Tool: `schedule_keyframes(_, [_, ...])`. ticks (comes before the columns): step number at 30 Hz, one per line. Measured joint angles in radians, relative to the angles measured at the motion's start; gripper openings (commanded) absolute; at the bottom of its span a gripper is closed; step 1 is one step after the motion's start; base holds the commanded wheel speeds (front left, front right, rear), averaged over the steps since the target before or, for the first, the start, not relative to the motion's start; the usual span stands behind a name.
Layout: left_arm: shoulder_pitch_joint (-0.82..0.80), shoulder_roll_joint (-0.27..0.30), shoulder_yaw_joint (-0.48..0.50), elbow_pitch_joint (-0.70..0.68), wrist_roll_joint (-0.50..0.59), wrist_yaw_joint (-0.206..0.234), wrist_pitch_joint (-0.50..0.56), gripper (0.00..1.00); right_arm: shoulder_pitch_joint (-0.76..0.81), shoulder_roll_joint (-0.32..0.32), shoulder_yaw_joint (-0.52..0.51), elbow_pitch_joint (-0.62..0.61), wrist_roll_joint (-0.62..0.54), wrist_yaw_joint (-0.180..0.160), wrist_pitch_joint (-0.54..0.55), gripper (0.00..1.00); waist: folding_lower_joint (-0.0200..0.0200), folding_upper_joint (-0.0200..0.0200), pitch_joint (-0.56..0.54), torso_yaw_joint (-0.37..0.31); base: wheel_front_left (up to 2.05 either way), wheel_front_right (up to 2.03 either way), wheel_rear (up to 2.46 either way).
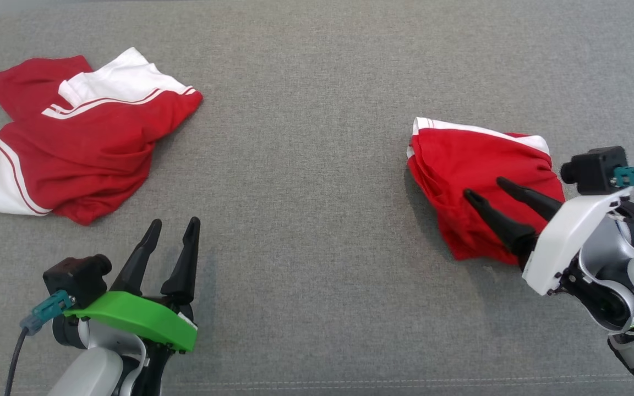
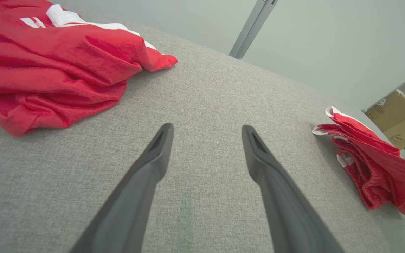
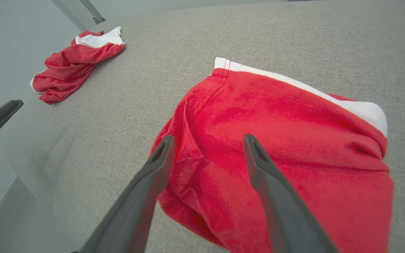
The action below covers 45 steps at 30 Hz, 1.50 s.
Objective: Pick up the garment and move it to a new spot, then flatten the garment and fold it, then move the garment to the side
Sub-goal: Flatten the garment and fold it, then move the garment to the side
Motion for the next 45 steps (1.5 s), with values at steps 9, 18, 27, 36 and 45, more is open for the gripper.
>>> schedule_keyframes(9, [0.004, 0.014, 0.002, -0.036, 0.036, 0.000, 0.000, 1.00, 0.117, -0.074, -0.179, 0.056, 0.047, -0.125, -0.018, 1.00, 0.0000, 0.0000, 0.013, -0.033, 0.00, 0.00, 0.00])
schedule_keyframes(18, [0.000, 0.023, 0.003, -0.064, 0.060, 0.000, 0.026, 1.00, 0.112, 0.002, -0.190, 0.117, 0.085, -0.132, -0.044, 1.00, 0.0000, 0.0000, 0.062, -0.019, 0.00, 0.00, 0.00])
schedule_keyframes(27, [-0.002, 0.040, 0.048, -0.095, 0.072, 0.000, 0.040, 1.00, 0.019, 0.034, -0.171, 0.162, 0.208, -0.111, 0.058, 0.00, 0.0000, 0.0000, 0.116, 0.009, 0.00, 0.00, 0.00])
schedule_keyframes(36, [-0.044, 0.064, 0.055, -0.148, 0.108, 0.000, 0.081, 1.00, -0.269, -0.313, -0.207, 0.222, -0.075, -0.144, 0.174, 0.00, 0.0000, 0.0000, 0.191, 0.003, 0.00, 0.00, 0.00])
schedule_keyframes(45, [-0.074, 0.034, 0.044, -0.182, 0.109, 0.000, 0.097, 1.00, -0.316, -0.422, -0.274, 0.322, -0.156, -0.160, 0.199, 0.00, 0.0000, 0.0000, 0.255, 0.011, 0.00, 0.00, 0.00])
